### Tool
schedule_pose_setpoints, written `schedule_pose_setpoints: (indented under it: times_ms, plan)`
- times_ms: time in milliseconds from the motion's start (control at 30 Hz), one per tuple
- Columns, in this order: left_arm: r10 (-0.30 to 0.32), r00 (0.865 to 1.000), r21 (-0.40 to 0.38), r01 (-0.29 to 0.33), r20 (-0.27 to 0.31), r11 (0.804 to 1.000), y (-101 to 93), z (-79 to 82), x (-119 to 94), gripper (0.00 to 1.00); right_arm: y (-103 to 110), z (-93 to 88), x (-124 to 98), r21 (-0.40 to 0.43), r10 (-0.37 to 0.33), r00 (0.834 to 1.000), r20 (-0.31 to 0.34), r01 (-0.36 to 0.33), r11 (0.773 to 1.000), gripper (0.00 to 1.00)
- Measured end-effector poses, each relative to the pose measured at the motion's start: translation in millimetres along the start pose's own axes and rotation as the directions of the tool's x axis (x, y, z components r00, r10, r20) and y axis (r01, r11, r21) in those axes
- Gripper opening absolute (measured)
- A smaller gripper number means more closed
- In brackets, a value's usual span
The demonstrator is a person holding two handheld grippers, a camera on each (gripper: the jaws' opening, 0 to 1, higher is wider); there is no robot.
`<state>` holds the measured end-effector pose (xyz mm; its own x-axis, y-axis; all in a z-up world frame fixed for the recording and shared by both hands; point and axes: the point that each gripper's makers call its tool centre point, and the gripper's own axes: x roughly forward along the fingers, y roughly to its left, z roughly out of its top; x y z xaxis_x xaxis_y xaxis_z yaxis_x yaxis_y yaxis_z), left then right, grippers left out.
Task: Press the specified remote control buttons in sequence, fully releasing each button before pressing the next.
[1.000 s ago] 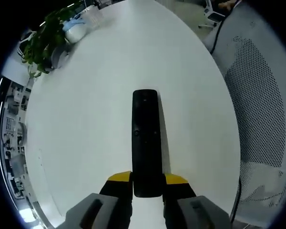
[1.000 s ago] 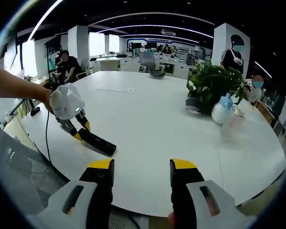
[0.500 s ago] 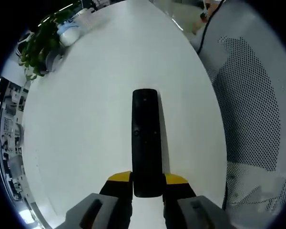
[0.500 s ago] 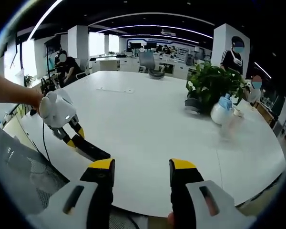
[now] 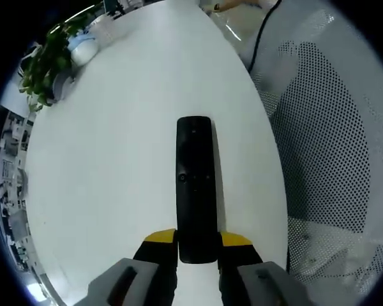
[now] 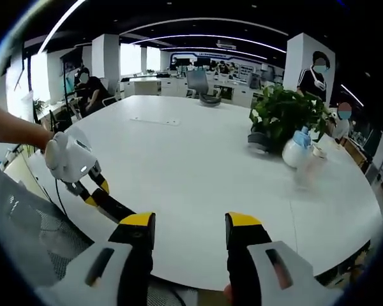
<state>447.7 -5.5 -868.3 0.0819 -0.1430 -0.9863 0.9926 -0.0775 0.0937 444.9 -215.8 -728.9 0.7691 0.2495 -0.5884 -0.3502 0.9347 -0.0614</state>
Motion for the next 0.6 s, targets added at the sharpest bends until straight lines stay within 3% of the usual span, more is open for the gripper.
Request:
schedule_pose_setpoints:
  times_ms: [600]
  plan:
    - [-0.015, 1.0, -0.007, 0.015, 0.011, 1.0, -19.5, 6.2, 1.1, 0.22, 1.2, -0.7, 0.3, -0.008, 0.003, 1.0, -0.003, -0.003, 1.0, 0.44]
